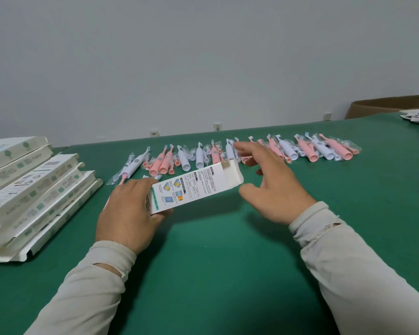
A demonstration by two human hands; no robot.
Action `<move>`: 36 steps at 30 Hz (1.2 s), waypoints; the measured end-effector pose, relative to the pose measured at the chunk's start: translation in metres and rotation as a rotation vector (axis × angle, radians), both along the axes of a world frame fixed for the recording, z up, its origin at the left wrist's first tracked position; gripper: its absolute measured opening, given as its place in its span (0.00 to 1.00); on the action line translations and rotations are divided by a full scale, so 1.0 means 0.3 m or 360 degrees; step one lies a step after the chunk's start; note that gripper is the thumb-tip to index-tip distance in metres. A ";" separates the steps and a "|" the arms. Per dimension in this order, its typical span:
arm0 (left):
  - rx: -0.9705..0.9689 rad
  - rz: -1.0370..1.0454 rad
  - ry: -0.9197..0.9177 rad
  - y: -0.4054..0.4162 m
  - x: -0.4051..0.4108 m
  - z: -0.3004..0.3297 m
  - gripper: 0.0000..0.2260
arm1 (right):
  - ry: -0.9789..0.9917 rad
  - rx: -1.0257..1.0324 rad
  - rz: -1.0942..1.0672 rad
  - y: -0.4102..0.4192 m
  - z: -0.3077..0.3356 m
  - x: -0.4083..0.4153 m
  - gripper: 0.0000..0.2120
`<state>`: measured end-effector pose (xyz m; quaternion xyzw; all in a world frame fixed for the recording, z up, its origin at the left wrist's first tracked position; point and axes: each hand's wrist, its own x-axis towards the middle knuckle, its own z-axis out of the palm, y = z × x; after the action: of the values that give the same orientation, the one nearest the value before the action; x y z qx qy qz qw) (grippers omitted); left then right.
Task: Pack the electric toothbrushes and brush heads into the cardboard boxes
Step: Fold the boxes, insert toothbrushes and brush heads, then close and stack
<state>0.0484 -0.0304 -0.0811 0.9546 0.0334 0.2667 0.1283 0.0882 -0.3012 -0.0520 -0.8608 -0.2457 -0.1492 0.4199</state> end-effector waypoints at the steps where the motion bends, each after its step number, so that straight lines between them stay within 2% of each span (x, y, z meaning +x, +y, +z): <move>1: -0.0008 0.0003 -0.0004 0.003 0.000 -0.001 0.25 | -0.0003 -0.0153 -0.0002 -0.015 0.004 0.002 0.35; 3: 0.0003 0.0002 -0.0006 0.007 0.002 -0.003 0.25 | 0.0045 -0.0269 0.0066 -0.024 0.003 0.003 0.36; 9: 0.0004 -0.0005 0.0009 0.005 0.005 -0.001 0.24 | -0.0029 0.0038 0.0063 -0.002 -0.022 0.018 0.18; 13: -0.0020 -0.0022 -0.0004 0.001 0.001 0.000 0.23 | 0.0043 0.0261 0.0064 0.019 -0.027 0.019 0.14; 16: -0.0033 -0.0048 -0.0002 -0.001 -0.001 0.001 0.23 | 0.0148 0.0503 0.0126 0.043 -0.023 0.014 0.14; 19: -0.0050 -0.0072 0.0000 -0.002 0.000 -0.002 0.23 | 0.0380 0.0896 0.0206 0.059 -0.029 0.019 0.13; 21: -0.0078 -0.0089 0.0003 -0.008 0.001 -0.007 0.22 | 0.0499 0.1043 0.0242 0.058 -0.036 0.019 0.13; 25: -0.0129 -0.0108 0.0008 -0.014 0.005 -0.014 0.20 | 0.0620 0.1154 0.0300 0.055 -0.048 0.023 0.10; 30: -0.0173 -0.0146 -0.0016 -0.010 0.010 -0.017 0.18 | 0.0600 0.1059 0.0394 0.064 -0.050 0.019 0.13; 36: -0.0224 -0.0175 0.0006 -0.008 0.010 -0.019 0.19 | 0.0571 0.1062 0.0396 0.070 -0.056 0.020 0.13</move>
<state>0.0514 -0.0327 -0.0868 0.9442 -0.0001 0.2544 0.2094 0.0942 -0.2803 -0.0688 -0.6531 -0.2090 -0.0161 0.7277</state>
